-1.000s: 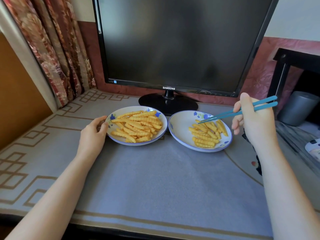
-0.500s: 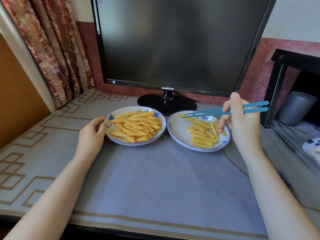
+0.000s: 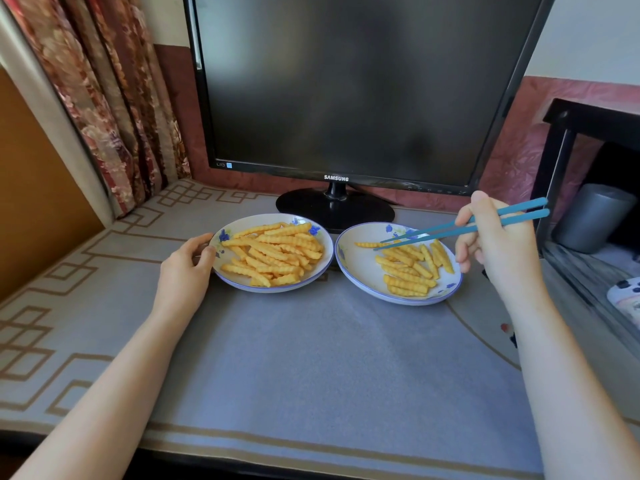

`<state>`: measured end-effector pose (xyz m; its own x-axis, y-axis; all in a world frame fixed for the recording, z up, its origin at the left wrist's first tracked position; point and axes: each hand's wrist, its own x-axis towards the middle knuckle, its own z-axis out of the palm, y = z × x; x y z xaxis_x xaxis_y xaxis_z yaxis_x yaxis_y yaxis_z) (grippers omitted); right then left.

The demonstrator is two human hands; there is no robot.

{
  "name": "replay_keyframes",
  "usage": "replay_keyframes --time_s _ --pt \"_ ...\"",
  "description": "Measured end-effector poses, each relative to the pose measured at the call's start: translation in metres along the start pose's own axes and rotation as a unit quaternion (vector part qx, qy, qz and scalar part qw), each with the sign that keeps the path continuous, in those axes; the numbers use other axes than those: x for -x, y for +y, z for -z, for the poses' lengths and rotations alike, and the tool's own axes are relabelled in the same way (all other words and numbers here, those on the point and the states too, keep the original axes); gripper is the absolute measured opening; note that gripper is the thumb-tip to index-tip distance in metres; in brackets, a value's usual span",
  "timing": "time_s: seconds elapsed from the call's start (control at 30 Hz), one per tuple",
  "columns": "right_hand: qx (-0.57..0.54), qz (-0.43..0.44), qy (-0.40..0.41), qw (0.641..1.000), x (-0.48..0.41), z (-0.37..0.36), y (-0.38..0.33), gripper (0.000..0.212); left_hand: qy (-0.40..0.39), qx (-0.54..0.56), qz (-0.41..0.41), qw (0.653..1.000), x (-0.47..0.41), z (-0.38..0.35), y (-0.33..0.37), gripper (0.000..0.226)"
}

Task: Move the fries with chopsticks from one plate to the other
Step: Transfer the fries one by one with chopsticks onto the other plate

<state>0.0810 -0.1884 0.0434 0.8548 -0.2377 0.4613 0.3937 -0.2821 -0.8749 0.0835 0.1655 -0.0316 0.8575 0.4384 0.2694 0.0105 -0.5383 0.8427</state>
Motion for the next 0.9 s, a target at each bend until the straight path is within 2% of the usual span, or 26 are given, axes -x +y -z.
replay_keyframes --time_s 0.13,0.47,0.67,0.9 --pt "0.000 -0.003 0.013 1.000 0.002 -0.007 0.002 0.040 0.000 -0.002 -0.001 1.000 0.000 -0.001 0.001 0.033" --pt "-0.073 0.035 0.059 0.995 0.013 -0.023 -0.009 0.042 0.004 -0.003 -0.002 1.000 -0.001 -0.001 0.000 0.032" --pt "-0.119 0.029 0.078 0.989 0.019 -0.026 -0.019 0.043 0.004 -0.002 -0.003 1.000 -0.001 -0.001 0.000 0.032" --pt "-0.144 0.018 0.024 0.989 0.037 -0.053 -0.028 0.042 0.003 -0.002 -0.005 1.000 -0.001 -0.001 0.000 0.032"
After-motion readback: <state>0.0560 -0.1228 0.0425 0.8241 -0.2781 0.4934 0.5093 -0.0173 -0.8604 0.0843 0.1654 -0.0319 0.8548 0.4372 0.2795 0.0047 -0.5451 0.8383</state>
